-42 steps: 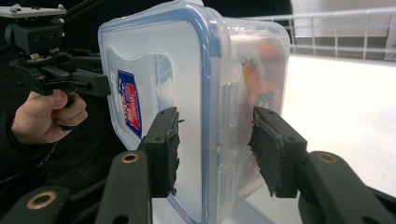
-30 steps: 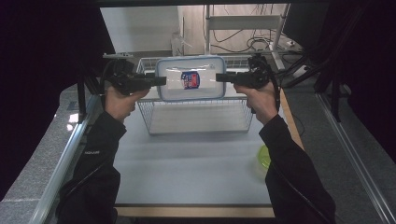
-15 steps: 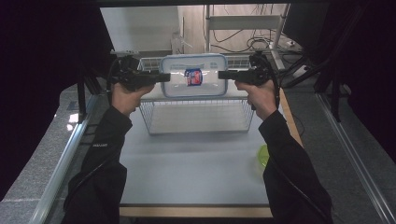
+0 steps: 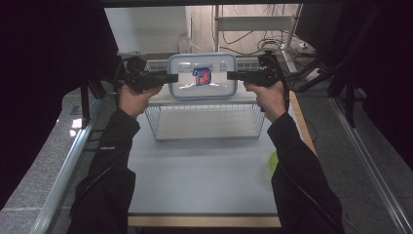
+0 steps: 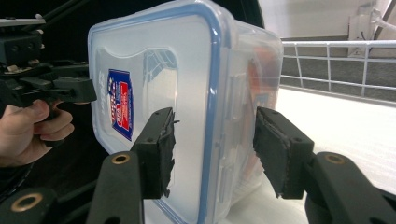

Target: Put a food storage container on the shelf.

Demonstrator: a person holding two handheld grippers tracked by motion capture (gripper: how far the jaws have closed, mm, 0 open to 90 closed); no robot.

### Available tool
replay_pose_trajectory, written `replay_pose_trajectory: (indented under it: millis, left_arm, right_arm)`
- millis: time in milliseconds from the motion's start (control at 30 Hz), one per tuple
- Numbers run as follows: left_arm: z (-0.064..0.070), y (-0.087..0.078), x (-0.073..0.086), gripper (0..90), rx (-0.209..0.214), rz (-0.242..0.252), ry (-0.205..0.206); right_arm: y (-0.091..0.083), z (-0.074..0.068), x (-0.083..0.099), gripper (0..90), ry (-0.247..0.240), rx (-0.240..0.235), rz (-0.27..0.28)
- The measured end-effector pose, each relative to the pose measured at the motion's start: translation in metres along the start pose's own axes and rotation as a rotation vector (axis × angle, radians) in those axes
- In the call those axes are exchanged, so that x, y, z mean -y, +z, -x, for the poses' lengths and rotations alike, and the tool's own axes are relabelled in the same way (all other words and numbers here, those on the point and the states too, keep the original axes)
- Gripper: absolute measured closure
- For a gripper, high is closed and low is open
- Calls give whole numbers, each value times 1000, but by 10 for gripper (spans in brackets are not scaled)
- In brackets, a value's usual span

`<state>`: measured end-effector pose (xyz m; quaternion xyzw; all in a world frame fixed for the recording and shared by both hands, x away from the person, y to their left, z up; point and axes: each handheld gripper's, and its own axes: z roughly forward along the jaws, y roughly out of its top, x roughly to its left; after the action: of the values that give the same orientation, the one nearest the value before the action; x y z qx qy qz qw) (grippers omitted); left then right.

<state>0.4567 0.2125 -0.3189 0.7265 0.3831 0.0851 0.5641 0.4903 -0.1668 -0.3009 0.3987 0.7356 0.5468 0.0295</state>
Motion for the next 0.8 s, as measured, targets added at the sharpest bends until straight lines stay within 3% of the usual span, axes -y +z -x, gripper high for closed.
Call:
replay_pose_trajectory:
  millis: [167, 300, 400, 467, 533, 633, 800]
  left_arm:
    - [2, 2, 0, 431, -30, -3, 6]
    - [4, 4, 1, 408, -82, -37, 40]
    - [5, 8, 4, 404, -99, -59, 55]
    - [3, 7, 4, 399, -81, -13, 7]
    - [4, 9, 4, 439, -108, -55, 43]
    - [7, 13, 7, 393, -131, -76, 70]
    - [7, 13, 11, 383, -129, -58, 76]
  right_arm:
    - [4, 0, 1, 450, 4, 13, -2]
    - [5, 2, 3, 447, 9, 11, 5]
    - [5, 3, 4, 456, 10, 19, 0]
    - [6, 3, 5, 428, 3, 44, -12]
    - [7, 5, 6, 455, 17, 50, 3]
    - [6, 8, 4, 468, 31, 40, 10]
    - [6, 0, 4, 492, -26, 91, 15]
